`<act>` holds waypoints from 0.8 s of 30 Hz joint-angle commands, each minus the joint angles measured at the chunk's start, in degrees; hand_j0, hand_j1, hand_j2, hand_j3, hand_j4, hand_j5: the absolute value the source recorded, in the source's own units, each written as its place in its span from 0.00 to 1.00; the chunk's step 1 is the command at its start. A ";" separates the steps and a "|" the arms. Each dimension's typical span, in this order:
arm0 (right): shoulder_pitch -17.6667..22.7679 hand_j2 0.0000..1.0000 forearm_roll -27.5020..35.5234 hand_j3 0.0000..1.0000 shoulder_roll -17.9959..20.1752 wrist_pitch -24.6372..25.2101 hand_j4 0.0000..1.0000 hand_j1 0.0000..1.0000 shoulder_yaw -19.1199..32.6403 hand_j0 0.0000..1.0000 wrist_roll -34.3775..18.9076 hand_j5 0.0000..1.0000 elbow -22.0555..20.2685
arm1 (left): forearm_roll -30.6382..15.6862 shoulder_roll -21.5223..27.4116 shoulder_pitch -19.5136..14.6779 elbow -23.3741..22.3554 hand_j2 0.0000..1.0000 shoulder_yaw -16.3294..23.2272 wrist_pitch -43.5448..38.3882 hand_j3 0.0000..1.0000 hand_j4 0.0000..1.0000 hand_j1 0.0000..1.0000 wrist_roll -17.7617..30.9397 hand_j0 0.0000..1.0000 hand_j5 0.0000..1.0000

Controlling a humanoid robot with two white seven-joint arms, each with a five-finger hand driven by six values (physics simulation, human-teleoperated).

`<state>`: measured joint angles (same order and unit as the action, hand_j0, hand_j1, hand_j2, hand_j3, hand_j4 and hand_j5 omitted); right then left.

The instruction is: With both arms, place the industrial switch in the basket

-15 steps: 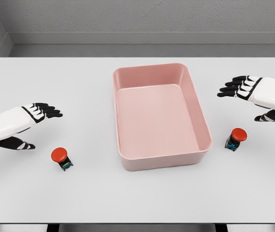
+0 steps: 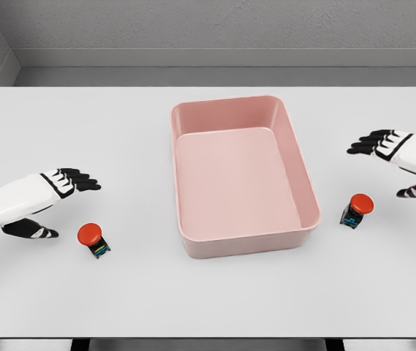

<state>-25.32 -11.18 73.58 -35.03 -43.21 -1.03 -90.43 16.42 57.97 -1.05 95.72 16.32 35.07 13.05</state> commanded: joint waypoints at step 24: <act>3.43 1.00 3.88 1.00 -2.13 0.03 1.00 1.00 -3.89 1.00 2.53 1.00 4.91 | -0.34 -2.68 1.67 3.77 1.00 0.73 -0.07 1.00 1.00 1.00 0.23 1.00 1.00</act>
<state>-21.80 -7.68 71.69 -35.00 -47.11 1.50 -85.41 16.50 55.47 1.05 99.37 16.97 35.07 13.25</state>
